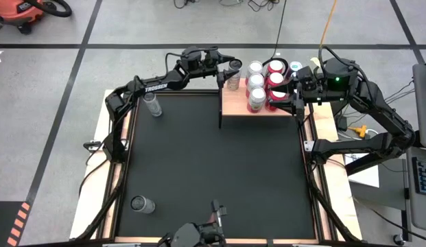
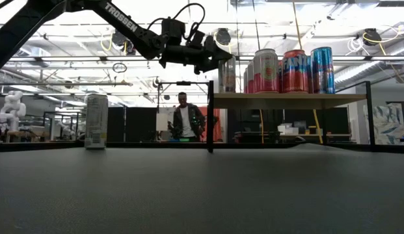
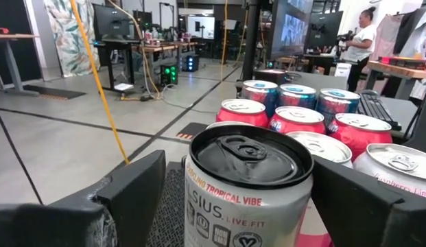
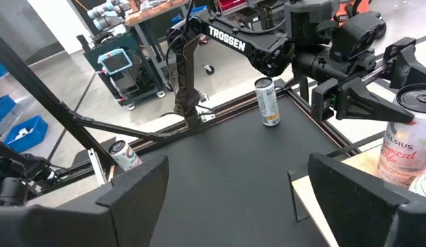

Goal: Place canned beverage on shelf
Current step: Put the middle white yellow soda can on the shelf, then put the top white yellow soda can on the shelf aligned with the other white yellow soda can

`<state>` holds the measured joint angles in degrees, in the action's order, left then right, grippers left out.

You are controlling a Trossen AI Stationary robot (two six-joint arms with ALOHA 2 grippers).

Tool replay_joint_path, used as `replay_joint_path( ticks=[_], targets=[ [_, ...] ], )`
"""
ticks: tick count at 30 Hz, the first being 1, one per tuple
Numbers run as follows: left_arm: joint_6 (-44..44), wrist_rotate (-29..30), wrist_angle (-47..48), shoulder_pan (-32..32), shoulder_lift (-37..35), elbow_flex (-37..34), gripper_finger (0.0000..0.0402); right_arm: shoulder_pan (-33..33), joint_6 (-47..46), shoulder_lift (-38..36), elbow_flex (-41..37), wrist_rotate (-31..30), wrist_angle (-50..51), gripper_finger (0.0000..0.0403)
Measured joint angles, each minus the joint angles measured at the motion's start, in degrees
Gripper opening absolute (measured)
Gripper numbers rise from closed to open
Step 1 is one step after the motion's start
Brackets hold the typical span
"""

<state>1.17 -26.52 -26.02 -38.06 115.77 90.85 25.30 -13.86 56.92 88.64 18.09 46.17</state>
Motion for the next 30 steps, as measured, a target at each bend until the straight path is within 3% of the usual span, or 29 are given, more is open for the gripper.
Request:
replay_joint_path(
  ticks=[17,30],
  targets=[
    [-0.18,0.65,-0.04,-0.22,-0.01,0.00,0.0341,-0.02,-0.41,-0.01,0.00,0.00,0.00,0.0329],
    [-1.84,2.64,3.01,-0.90,-4.27,0.02,0.0341,-0.01,-0.42,-0.01,0.00,0.00,-0.02,0.0329]
  ],
)
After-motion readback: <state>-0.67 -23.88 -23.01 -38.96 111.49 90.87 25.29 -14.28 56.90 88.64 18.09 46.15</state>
